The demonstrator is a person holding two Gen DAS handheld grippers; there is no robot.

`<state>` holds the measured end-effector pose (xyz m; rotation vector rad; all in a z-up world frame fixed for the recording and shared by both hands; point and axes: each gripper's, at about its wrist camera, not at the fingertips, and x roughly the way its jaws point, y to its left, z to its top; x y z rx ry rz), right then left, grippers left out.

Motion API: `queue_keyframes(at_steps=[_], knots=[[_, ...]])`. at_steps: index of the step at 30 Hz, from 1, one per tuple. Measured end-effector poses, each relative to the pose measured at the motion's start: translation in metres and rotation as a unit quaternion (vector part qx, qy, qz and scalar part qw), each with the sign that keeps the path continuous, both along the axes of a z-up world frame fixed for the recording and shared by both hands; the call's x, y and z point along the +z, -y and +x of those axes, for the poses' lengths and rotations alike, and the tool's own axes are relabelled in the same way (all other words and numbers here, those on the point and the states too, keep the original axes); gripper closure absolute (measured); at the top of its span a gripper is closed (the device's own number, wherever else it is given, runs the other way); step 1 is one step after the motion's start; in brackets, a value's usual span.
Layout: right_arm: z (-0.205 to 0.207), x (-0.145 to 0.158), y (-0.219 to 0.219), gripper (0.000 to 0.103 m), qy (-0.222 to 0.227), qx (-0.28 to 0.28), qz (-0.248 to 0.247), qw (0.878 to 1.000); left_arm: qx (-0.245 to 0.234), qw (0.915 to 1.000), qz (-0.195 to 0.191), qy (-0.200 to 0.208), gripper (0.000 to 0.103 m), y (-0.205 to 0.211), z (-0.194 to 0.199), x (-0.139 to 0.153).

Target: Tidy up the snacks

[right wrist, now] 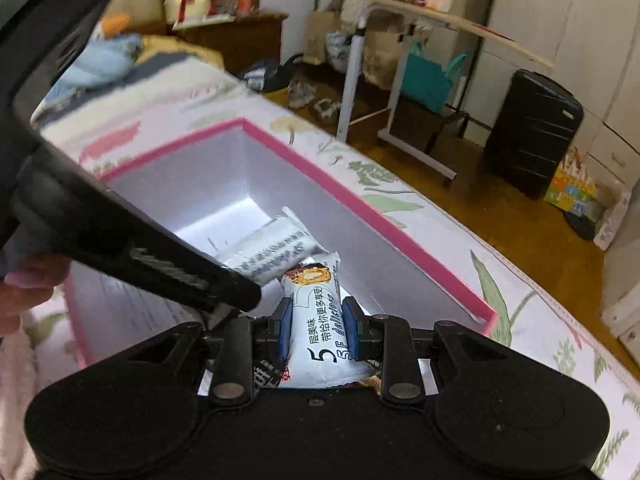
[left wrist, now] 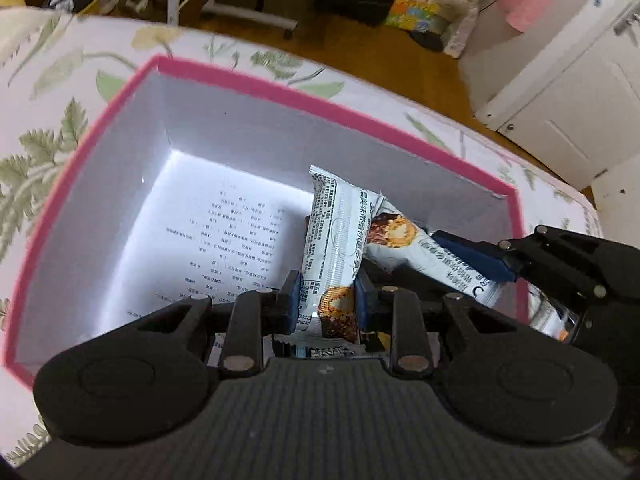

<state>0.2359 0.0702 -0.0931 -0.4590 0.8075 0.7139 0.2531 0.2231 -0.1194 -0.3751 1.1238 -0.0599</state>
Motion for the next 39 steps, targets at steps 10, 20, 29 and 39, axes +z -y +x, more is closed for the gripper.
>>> queue_keyframes(at_steps=[10,20,29,39], knots=[[-0.007,0.000,0.011,0.051,-0.004,0.017,0.007,1.000,0.009,1.0000,-0.002,-0.004,0.060,0.009,-0.007,-0.016],[-0.077,0.052,0.101,0.050,-0.002,-0.042,0.117,0.992,-0.068,0.9926,0.050,0.086,0.058,0.026,-0.073,0.052],[-0.107,0.047,0.171,0.047,-0.050,-0.133,0.166,0.976,-0.123,0.9850,0.022,0.119,0.060,0.069,-0.132,0.081],[-0.103,-0.007,0.221,0.046,-0.133,-0.208,0.214,0.945,-0.111,0.9864,-0.022,0.119,0.064,0.100,-0.160,0.042]])
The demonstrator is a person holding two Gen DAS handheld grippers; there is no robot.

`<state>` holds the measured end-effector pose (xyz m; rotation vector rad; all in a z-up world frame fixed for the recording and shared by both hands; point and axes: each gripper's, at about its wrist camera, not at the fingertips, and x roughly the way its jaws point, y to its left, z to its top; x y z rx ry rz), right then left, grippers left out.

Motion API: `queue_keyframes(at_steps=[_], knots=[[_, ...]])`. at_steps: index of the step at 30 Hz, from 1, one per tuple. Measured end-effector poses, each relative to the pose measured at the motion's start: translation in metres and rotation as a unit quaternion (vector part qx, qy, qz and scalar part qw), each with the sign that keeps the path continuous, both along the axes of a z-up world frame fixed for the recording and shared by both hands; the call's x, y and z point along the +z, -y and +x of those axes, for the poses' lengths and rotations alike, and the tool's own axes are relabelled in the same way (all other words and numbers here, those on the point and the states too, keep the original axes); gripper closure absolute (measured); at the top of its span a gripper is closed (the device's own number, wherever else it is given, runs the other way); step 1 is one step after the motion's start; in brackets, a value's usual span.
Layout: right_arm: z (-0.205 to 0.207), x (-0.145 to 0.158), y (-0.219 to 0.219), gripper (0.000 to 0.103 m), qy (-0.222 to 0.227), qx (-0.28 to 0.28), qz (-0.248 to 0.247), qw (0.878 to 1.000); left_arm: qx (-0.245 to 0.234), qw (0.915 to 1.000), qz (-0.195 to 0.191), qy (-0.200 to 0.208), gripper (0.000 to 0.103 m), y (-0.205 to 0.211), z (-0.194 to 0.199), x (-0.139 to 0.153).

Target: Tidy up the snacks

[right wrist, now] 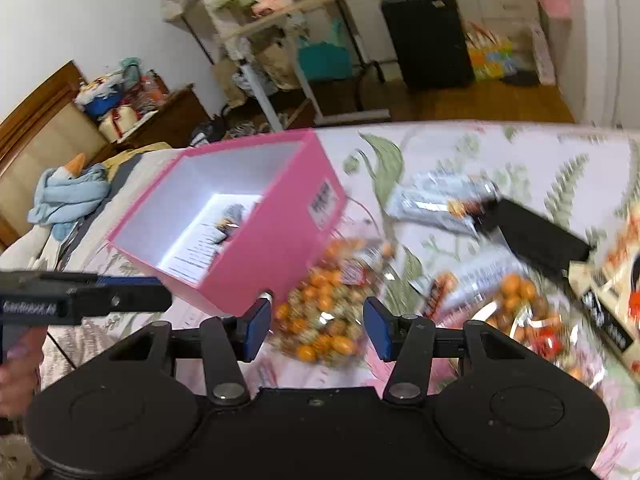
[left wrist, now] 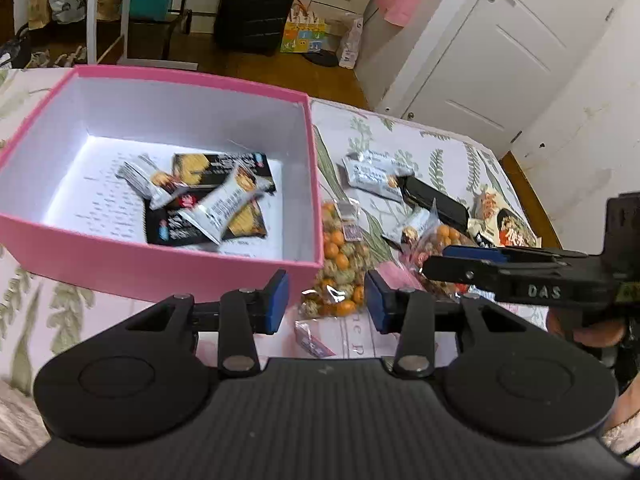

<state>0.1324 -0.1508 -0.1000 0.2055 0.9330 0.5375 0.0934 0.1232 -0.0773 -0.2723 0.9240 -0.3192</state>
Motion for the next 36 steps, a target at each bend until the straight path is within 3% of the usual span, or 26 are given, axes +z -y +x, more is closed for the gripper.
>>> queue_keyframes(at_steps=[4,7,16,24,27,31,36], knots=[[0.010,-0.022,0.007,0.049,-0.032,-0.005,0.028,0.999,-0.003,0.9999,0.011,-0.008,0.065,0.011,0.001,-0.022],[0.019,-0.038,0.000,0.055,-0.047,0.001,0.022,0.999,-0.005,0.9996,0.004,-0.027,0.065,0.014,0.002,-0.039],[0.041,-0.066,-0.013,0.055,-0.067,0.005,0.019,0.998,0.007,0.9986,0.006,-0.051,0.065,0.024,0.013,-0.091],[0.044,-0.076,-0.012,0.053,-0.080,0.011,0.021,0.997,0.003,0.9988,0.041,-0.025,0.061,0.052,0.014,-0.102],[0.041,-0.080,-0.010,0.050,-0.082,0.010,0.030,0.996,0.016,0.9991,0.025,-0.029,0.061,0.049,0.015,-0.103],[0.041,-0.077,-0.006,0.061,-0.079,0.023,0.030,0.996,0.019,0.9993,0.001,-0.034,0.061,0.043,0.016,-0.103],[0.031,-0.067,0.007,0.062,-0.087,0.039,0.020,0.995,-0.021,0.9971,-0.041,-0.060,0.061,0.043,0.007,-0.098]])
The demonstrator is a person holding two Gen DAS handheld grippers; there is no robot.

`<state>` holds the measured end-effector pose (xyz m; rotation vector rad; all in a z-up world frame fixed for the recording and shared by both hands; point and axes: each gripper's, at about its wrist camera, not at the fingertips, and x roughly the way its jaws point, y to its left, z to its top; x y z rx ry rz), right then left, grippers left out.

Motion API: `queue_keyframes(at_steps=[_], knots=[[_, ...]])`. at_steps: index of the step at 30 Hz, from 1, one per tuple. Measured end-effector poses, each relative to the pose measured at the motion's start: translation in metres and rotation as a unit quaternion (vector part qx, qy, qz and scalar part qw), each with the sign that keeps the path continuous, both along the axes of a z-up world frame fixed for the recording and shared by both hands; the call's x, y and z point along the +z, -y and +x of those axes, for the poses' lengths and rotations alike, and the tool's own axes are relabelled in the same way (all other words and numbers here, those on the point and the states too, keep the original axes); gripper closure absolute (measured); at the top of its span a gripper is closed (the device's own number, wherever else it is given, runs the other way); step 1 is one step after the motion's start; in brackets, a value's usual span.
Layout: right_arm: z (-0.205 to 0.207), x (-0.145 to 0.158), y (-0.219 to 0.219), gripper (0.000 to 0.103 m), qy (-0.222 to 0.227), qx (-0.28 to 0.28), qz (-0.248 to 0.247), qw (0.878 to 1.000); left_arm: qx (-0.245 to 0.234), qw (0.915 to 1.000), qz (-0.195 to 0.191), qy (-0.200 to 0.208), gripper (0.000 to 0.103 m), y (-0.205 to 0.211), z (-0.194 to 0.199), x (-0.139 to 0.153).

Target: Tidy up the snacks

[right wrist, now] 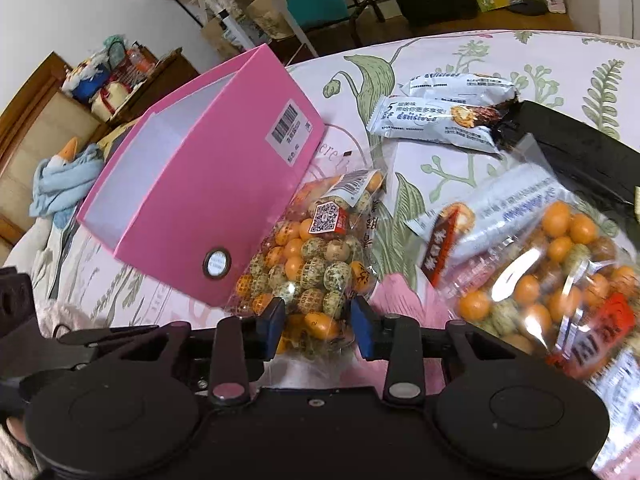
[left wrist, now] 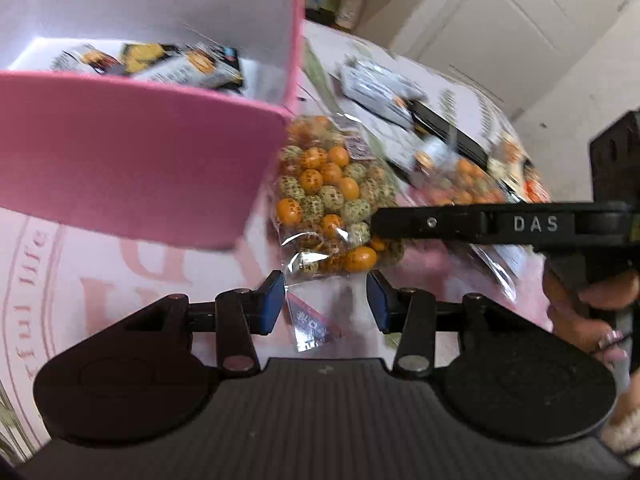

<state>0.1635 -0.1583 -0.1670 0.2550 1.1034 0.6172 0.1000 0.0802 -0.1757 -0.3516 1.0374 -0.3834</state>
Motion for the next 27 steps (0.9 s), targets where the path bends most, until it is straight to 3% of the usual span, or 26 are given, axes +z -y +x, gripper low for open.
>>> queue_keyframes(at_steps=[3,6,8,11,14,17,27], knots=[[-0.007,0.004,0.010,0.062,-0.003,0.014,-0.010,1.000,-0.017,0.9989,-0.037,-0.022,0.061,0.001,-0.004,-0.003],[-0.008,0.002,0.016,0.060,-0.011,0.018,-0.017,1.000,-0.013,0.9998,-0.018,0.000,0.061,0.005,-0.005,0.003],[-0.007,0.004,0.014,0.053,0.003,0.023,-0.033,0.999,-0.005,0.9998,-0.008,0.015,0.059,0.007,-0.005,0.007],[0.001,0.007,0.012,0.051,0.010,0.025,-0.022,0.999,0.006,0.9999,0.005,0.015,0.058,0.011,0.004,0.005],[0.012,0.006,0.009,0.044,-0.003,0.022,0.000,1.000,0.003,0.9996,0.015,0.025,0.047,0.020,0.013,0.002],[0.015,0.000,-0.001,0.043,-0.010,0.018,-0.032,0.999,0.010,0.9997,0.011,0.021,0.043,0.022,0.018,-0.002],[0.011,0.005,-0.009,0.041,-0.044,0.010,-0.065,0.997,0.005,0.9992,-0.031,-0.023,0.041,0.020,0.023,-0.003]])
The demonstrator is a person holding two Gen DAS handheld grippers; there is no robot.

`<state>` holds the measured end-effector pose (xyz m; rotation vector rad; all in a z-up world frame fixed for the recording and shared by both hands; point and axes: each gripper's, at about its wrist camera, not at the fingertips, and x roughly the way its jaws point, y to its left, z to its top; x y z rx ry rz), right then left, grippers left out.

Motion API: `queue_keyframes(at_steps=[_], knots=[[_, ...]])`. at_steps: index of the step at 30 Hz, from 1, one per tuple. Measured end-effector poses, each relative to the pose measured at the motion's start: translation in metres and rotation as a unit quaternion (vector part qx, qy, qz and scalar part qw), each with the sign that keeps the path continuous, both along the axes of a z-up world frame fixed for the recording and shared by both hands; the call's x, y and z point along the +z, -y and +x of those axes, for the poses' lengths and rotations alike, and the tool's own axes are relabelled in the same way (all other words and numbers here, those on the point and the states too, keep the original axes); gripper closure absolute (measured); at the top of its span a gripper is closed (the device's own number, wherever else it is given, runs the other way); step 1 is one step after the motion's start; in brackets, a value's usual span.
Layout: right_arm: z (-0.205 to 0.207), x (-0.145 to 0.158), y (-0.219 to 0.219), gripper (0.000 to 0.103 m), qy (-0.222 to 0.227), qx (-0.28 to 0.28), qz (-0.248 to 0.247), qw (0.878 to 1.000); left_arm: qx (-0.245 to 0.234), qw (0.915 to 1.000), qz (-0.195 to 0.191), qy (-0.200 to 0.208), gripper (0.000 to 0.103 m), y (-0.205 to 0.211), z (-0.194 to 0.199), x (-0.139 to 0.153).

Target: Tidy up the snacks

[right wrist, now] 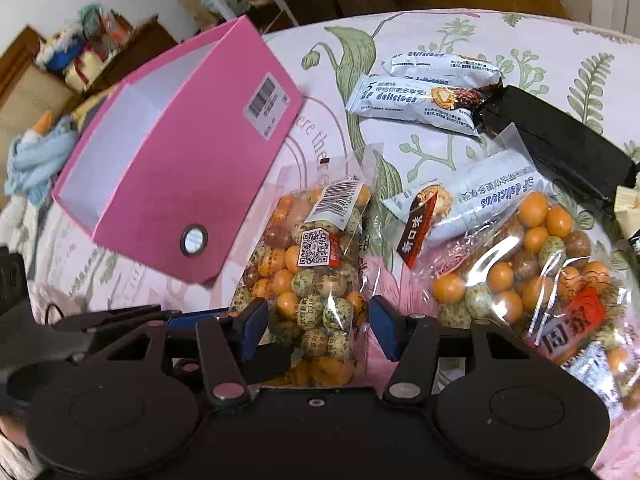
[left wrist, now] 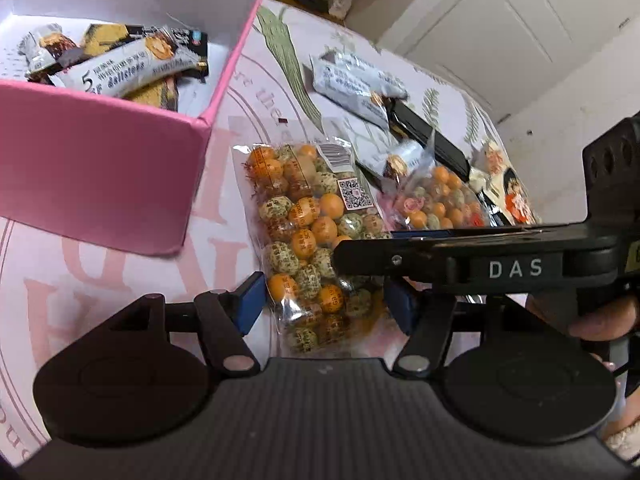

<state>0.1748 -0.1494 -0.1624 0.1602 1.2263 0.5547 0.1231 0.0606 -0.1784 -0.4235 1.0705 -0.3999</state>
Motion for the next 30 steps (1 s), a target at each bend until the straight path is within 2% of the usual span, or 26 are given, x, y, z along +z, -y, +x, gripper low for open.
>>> queue_keyframes(at_steps=[6,12,21,30], knots=[[-0.008,0.003,0.000,0.040,-0.033,-0.004,-0.003,0.999,-0.049,0.9974,0.053,0.003,0.041,0.015,-0.011,0.015],[-0.027,0.022,0.004,0.041,-0.026,-0.011,0.006,1.000,-0.068,0.9963,0.053,-0.007,0.041,0.015,-0.026,0.035],[-0.061,0.061,0.005,0.041,-0.010,-0.010,0.022,1.000,-0.087,0.9936,0.069,0.023,0.041,0.010,-0.058,0.079],[-0.085,0.095,-0.002,0.050,0.002,-0.004,0.048,0.999,-0.084,0.9926,0.063,0.060,0.041,-0.014,-0.085,0.110]])
